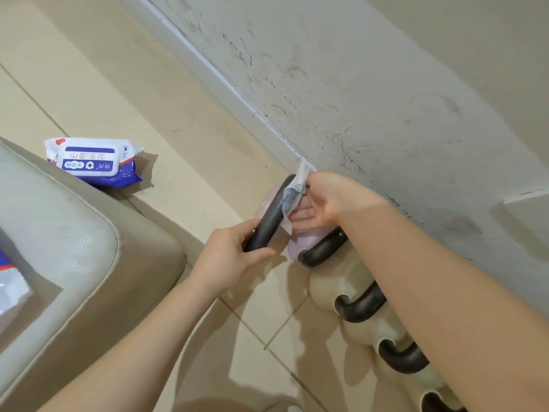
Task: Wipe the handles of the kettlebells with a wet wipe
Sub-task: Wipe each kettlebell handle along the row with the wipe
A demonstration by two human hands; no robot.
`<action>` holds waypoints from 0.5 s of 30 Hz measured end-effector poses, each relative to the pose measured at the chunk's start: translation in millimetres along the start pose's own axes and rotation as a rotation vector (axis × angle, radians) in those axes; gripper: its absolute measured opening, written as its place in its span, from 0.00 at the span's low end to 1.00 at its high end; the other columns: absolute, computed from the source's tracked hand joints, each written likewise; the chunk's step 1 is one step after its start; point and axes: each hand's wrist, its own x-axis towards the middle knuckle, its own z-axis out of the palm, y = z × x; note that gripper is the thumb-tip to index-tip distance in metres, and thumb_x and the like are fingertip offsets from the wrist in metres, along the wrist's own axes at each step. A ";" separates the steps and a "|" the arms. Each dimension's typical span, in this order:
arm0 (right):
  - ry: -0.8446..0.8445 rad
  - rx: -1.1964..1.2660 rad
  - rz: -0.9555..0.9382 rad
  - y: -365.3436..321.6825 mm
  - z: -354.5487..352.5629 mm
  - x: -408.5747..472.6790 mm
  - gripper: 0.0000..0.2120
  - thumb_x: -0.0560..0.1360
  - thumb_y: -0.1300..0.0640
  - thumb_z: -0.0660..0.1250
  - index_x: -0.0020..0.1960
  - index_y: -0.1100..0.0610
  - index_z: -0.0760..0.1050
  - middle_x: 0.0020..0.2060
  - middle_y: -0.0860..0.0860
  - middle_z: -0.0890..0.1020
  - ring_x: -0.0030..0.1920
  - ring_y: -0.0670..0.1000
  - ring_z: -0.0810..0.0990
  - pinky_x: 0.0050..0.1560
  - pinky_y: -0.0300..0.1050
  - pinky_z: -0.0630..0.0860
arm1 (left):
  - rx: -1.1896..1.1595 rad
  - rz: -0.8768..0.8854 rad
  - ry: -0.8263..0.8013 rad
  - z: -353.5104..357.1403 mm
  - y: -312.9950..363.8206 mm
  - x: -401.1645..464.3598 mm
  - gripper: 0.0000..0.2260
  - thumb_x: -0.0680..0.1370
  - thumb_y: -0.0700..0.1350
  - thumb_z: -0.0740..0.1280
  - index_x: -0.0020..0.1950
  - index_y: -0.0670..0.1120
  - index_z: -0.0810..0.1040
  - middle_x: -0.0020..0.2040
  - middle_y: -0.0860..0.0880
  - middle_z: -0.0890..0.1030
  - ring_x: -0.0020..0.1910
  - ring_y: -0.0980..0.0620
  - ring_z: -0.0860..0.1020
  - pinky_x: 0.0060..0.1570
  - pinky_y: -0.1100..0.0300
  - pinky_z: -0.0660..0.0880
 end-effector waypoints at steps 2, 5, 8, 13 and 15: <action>0.126 -0.196 -0.024 -3.3 -2.8 -0.7 0.12 0.79 0.58 0.55 0.47 0.63 0.75 0.41 0.58 0.80 0.43 0.56 0.80 0.42 0.47 0.77 | -0.010 0.001 0.002 3.9 1.9 0.1 0.15 0.69 0.46 0.74 0.55 0.51 0.79 0.39 0.41 0.81 0.38 0.43 0.75 0.42 0.56 0.73; 0.425 -0.536 -0.138 -3.3 -8.6 8.5 0.12 0.78 0.60 0.58 0.36 0.59 0.68 0.35 0.54 0.76 0.33 0.51 0.74 0.33 0.40 0.71 | 0.016 0.000 -0.009 5.1 1.6 1.0 0.14 0.70 0.48 0.73 0.55 0.53 0.78 0.39 0.45 0.81 0.38 0.47 0.75 0.40 0.61 0.70; 0.570 -0.439 -0.286 7.8 -4.9 6.2 0.15 0.79 0.56 0.54 0.36 0.60 0.67 0.33 0.54 0.74 0.36 0.55 0.73 0.27 0.42 0.62 | 0.074 0.018 -0.024 8.1 3.0 1.5 0.15 0.70 0.50 0.73 0.56 0.54 0.78 0.38 0.49 0.79 0.38 0.46 0.75 0.44 0.57 0.71; 0.568 -0.171 -0.505 35.3 15.9 -13.6 0.19 0.81 0.51 0.50 0.69 0.58 0.60 0.45 0.54 0.73 0.43 0.53 0.69 0.42 0.40 0.62 | 0.062 0.008 0.007 15.4 8.6 6.7 0.14 0.71 0.50 0.72 0.56 0.53 0.78 0.37 0.48 0.79 0.36 0.47 0.73 0.41 0.56 0.70; 0.476 0.161 -0.420 37.9 24.1 -20.4 0.23 0.81 0.49 0.52 0.74 0.52 0.53 0.49 0.55 0.76 0.43 0.53 0.74 0.51 0.45 0.70 | 0.066 0.000 0.013 14.8 10.3 10.7 0.13 0.71 0.50 0.71 0.55 0.52 0.78 0.35 0.49 0.77 0.35 0.48 0.71 0.38 0.57 0.68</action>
